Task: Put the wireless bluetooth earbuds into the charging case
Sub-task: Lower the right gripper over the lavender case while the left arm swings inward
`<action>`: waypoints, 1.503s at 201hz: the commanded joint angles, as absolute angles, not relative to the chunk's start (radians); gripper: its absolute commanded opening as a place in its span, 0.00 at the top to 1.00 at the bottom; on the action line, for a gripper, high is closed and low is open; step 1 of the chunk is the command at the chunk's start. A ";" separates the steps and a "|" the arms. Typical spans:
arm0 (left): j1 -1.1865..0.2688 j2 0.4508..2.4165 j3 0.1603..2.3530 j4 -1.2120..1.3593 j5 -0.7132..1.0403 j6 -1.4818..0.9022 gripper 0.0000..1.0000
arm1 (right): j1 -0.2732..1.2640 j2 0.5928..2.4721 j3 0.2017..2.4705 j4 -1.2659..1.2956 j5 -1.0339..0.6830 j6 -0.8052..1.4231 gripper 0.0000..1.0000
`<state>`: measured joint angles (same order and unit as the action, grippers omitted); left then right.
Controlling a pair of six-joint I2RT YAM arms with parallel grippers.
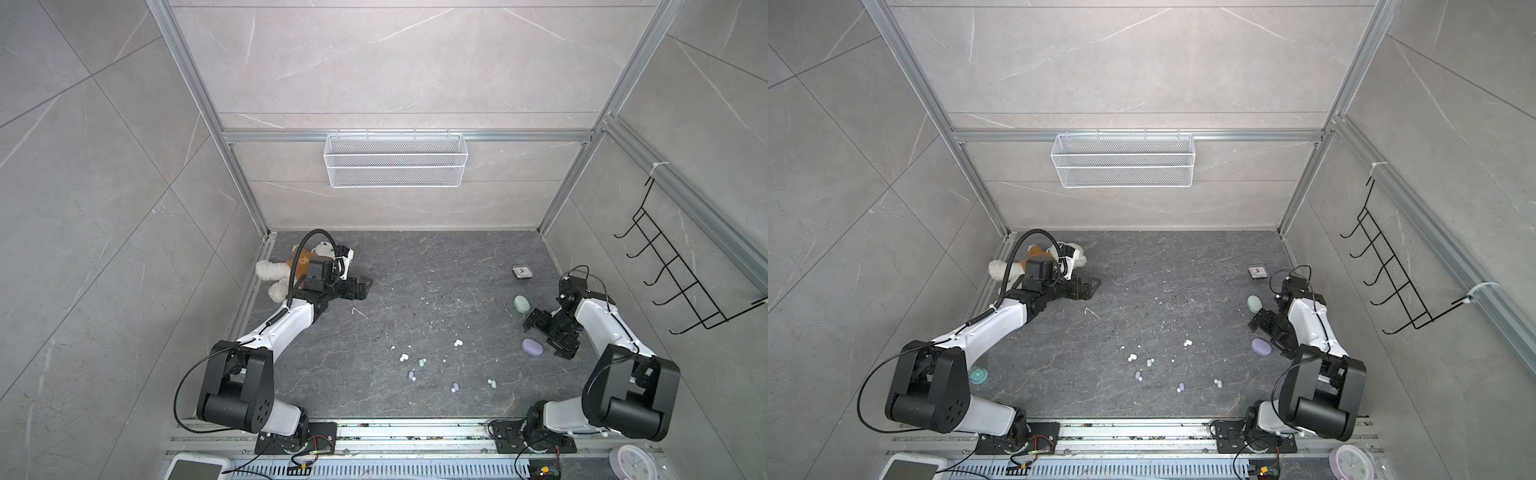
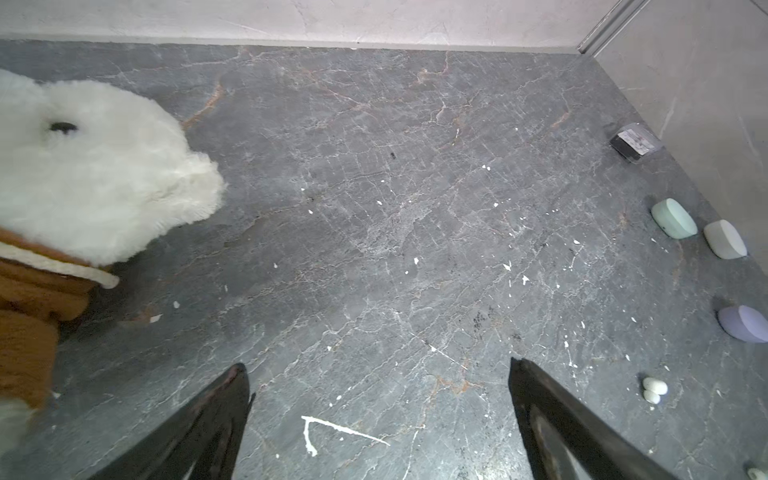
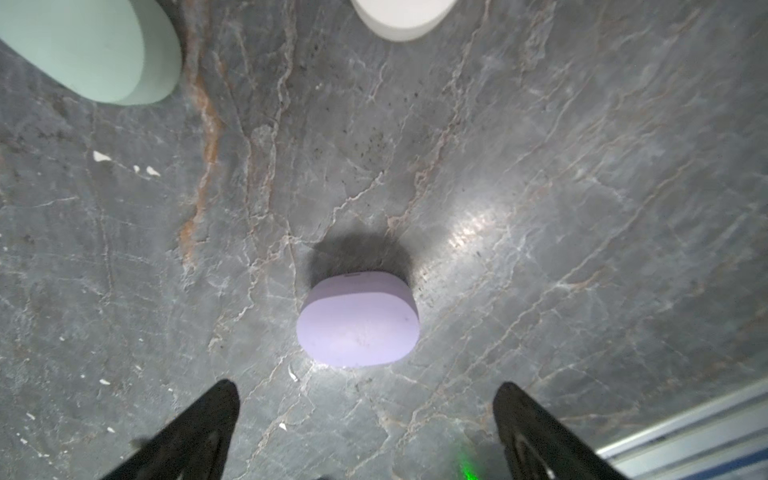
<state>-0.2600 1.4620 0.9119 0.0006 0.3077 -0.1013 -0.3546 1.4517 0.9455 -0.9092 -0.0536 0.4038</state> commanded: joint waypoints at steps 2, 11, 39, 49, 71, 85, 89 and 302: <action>-0.268 1.466 0.924 0.026 0.339 -0.115 0.00 | -0.364 1.497 0.918 -0.820 -0.130 0.347 0.05; -0.270 1.466 0.925 0.026 0.337 -0.112 0.00 | -0.364 1.514 0.912 -0.807 -0.132 0.336 0.06; -0.275 1.459 0.929 0.020 0.323 -0.101 0.00 | -0.365 1.536 0.893 -0.773 -0.132 0.343 0.07; -0.276 1.455 0.925 0.020 0.321 -0.099 0.00 | -0.365 1.532 0.876 -0.751 -0.140 0.344 0.07; -0.276 1.447 0.922 0.014 0.319 -0.089 0.00 | -0.363 1.537 0.854 -0.740 -0.162 0.344 0.07; -0.276 1.441 0.920 0.006 0.314 -0.079 0.00 | -0.362 1.520 0.841 -0.727 -0.186 0.338 0.07; -0.276 1.439 0.919 0.003 0.312 -0.077 0.00 | -0.360 1.516 0.839 -0.725 -0.191 0.337 0.07; -0.276 1.405 0.896 -0.026 0.308 -0.066 0.01 | -0.248 1.571 0.897 -0.801 -0.149 0.399 0.19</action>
